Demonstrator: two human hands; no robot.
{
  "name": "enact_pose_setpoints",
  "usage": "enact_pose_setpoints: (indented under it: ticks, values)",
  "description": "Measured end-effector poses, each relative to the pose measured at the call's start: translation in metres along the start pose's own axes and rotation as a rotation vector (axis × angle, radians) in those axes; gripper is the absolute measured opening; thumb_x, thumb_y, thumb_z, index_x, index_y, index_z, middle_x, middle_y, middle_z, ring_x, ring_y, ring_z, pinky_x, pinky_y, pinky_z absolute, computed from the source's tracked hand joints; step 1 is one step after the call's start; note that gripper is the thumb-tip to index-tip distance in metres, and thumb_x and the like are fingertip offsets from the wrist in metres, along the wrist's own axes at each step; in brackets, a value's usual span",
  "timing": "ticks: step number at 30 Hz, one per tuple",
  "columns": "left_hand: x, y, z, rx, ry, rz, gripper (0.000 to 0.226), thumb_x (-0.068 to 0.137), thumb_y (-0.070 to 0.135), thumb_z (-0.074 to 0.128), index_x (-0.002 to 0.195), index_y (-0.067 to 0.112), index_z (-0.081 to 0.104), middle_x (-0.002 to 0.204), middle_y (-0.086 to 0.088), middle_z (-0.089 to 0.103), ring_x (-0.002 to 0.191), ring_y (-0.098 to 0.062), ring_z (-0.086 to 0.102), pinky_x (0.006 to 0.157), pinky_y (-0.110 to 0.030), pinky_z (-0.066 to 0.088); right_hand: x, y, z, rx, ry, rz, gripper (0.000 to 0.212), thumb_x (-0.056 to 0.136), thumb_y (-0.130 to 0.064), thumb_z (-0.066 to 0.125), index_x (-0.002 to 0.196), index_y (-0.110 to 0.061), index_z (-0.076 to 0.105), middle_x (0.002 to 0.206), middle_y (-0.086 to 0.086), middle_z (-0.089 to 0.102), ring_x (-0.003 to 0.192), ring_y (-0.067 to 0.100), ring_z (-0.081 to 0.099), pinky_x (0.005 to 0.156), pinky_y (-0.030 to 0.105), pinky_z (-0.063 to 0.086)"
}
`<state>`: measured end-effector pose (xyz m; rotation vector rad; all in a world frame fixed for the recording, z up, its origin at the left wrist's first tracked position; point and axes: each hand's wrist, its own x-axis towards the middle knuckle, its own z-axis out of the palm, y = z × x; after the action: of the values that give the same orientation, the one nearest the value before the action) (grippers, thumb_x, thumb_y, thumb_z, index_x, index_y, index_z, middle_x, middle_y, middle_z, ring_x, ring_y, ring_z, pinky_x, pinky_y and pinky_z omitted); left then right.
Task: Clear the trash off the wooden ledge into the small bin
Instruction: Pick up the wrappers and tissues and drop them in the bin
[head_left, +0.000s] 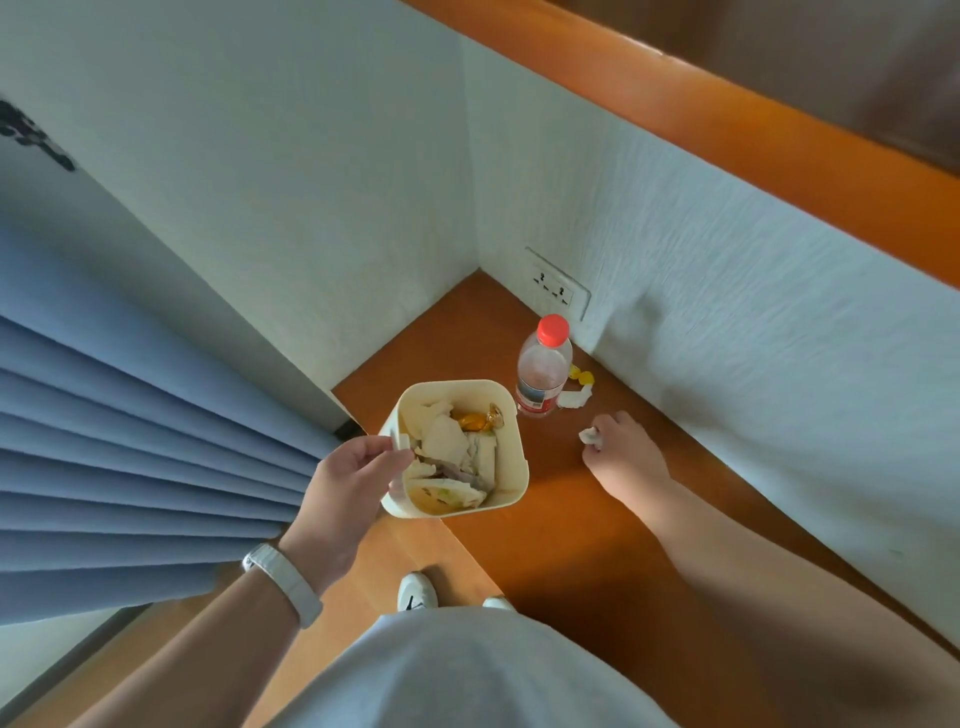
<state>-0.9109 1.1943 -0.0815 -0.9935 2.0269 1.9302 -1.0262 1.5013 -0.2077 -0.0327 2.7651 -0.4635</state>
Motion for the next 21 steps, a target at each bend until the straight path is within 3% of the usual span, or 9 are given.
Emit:
enact_pose_setpoints:
  ticks: [4, 7, 10, 14, 18, 21]
  values:
    - [-0.004, 0.000, -0.003, -0.006, -0.020, 0.009, 0.011, 0.095, 0.023, 0.072, 0.099, 0.015, 0.077, 0.089, -0.003, 0.084, 0.079, -0.013, 0.081, 0.056, -0.013, 0.057, -0.017, -0.014, -0.008, 0.013, 0.074, -0.056, 0.011, 0.087, -0.037, 0.054, 0.091, -0.027, 0.053, 0.082, -0.013, 0.046, 0.065, 0.008, 0.049, 0.053, 0.027, 0.046]
    - [-0.005, 0.001, -0.007, -0.034, -0.041, 0.008, 0.012, 0.095, 0.023, 0.073, 0.101, 0.014, 0.076, 0.089, -0.003, 0.084, 0.079, -0.015, 0.081, 0.057, -0.014, 0.058, -0.029, -0.032, -0.026, 0.048, 0.109, -0.142, 0.018, 0.088, -0.049, 0.051, 0.087, -0.031, 0.049, 0.077, -0.014, 0.049, 0.065, 0.009, 0.052, 0.056, 0.030, 0.051]
    - [-0.006, 0.002, -0.011, -0.038, -0.060, 0.025, 0.011, 0.094, 0.023, 0.073, 0.100, 0.015, 0.077, 0.090, -0.004, 0.084, 0.078, -0.015, 0.081, 0.056, -0.015, 0.059, -0.046, -0.057, -0.052, 0.129, 0.168, -0.235, 0.018, 0.086, -0.056, 0.052, 0.085, -0.039, 0.047, 0.073, -0.015, 0.053, 0.063, 0.006, 0.054, 0.053, 0.028, 0.048]
    - [-0.007, 0.003, -0.017, -0.045, -0.099, 0.020, 0.010, 0.095, 0.025, 0.073, 0.099, 0.016, 0.076, 0.088, -0.003, 0.084, 0.077, -0.014, 0.081, 0.055, -0.015, 0.058, -0.070, -0.094, -0.084, 0.216, 0.214, -0.362, 0.026, 0.088, -0.050, 0.060, 0.083, -0.025, 0.053, 0.069, -0.010, 0.054, 0.059, 0.009, 0.053, 0.049, 0.029, 0.047]
    - [-0.007, 0.003, -0.022, -0.038, -0.139, 0.037, 0.021, 0.089, 0.034, 0.075, 0.100, 0.016, 0.077, 0.092, -0.005, 0.084, 0.084, -0.020, 0.081, 0.062, -0.019, 0.061, -0.090, -0.129, -0.096, 0.199, 0.192, -0.468, 0.022, 0.089, -0.048, 0.061, 0.088, -0.028, 0.053, 0.069, -0.012, 0.052, 0.058, 0.006, 0.052, 0.047, 0.020, 0.035]
    - [-0.006, 0.002, -0.025, -0.052, -0.164, 0.033, 0.024, 0.088, 0.036, 0.074, 0.103, 0.017, 0.077, 0.093, -0.005, 0.083, 0.086, -0.020, 0.081, 0.062, -0.018, 0.061, -0.096, -0.151, -0.090, 0.132, 0.153, -0.463, 0.023, 0.090, -0.049, 0.058, 0.089, -0.026, 0.053, 0.072, -0.012, 0.052, 0.060, 0.006, 0.053, 0.048, 0.026, 0.043]
